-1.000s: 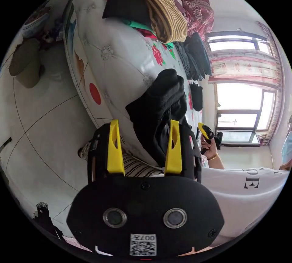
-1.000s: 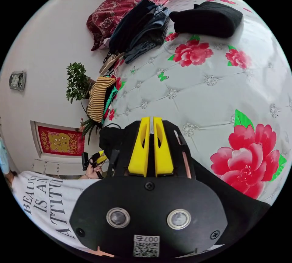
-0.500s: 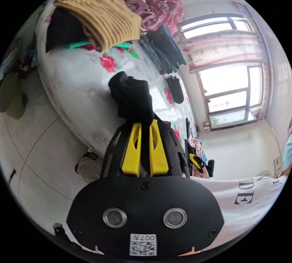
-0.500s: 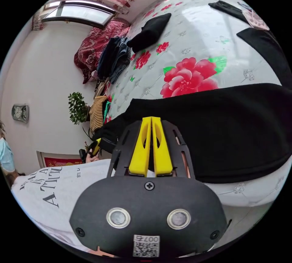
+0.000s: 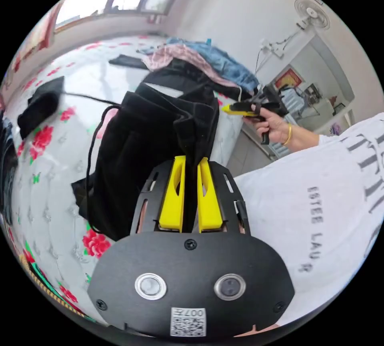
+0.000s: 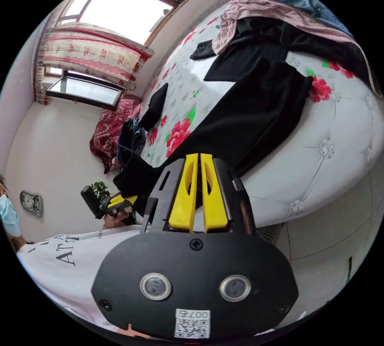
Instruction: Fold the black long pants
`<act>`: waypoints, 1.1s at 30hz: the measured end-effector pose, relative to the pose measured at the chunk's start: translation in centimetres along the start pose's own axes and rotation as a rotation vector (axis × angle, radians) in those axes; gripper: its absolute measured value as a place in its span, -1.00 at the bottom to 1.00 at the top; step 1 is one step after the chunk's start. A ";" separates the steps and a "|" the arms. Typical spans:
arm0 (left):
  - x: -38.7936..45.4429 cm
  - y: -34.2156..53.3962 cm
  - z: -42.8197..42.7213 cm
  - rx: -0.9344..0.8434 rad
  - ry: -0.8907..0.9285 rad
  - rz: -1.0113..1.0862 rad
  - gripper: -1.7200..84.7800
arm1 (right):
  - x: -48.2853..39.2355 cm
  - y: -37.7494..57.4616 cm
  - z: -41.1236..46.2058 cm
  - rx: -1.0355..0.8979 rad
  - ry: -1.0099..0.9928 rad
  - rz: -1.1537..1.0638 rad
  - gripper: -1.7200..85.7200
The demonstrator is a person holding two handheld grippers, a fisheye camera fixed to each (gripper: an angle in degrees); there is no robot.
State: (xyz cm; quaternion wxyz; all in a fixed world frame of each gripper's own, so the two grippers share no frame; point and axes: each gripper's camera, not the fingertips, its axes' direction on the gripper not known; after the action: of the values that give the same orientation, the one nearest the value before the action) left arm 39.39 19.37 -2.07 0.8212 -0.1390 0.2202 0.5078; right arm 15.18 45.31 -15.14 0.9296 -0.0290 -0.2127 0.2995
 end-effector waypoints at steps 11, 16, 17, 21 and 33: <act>2.9 -0.1 1.9 0.012 0.046 -0.038 -0.81 | 6.9 -3.2 -4.2 0.207 0.069 0.156 -0.78; 1.6 3.6 -3.4 0.219 -0.060 -0.246 -0.81 | 9.0 -8.0 -2.6 0.216 0.113 0.193 -0.72; 0.6 4.4 -3.7 0.230 -0.106 -0.313 -0.80 | 9.2 -8.5 -2.2 0.205 0.107 0.194 -0.72; -1.7 2.9 -0.1 0.146 -0.099 -0.387 -0.75 | 9.4 -11.2 0.6 0.146 0.123 0.178 -0.70; -0.8 7.7 -1.3 0.161 -0.166 -0.505 -0.77 | -0.7 -17.7 1.2 0.103 -0.039 -0.174 -0.95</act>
State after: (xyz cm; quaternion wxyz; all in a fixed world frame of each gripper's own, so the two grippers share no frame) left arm 31.86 21.56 -2.83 0.9453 -0.0817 0.1505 0.2776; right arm 23.79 30.31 -11.17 0.9481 0.0431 -0.2168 0.2287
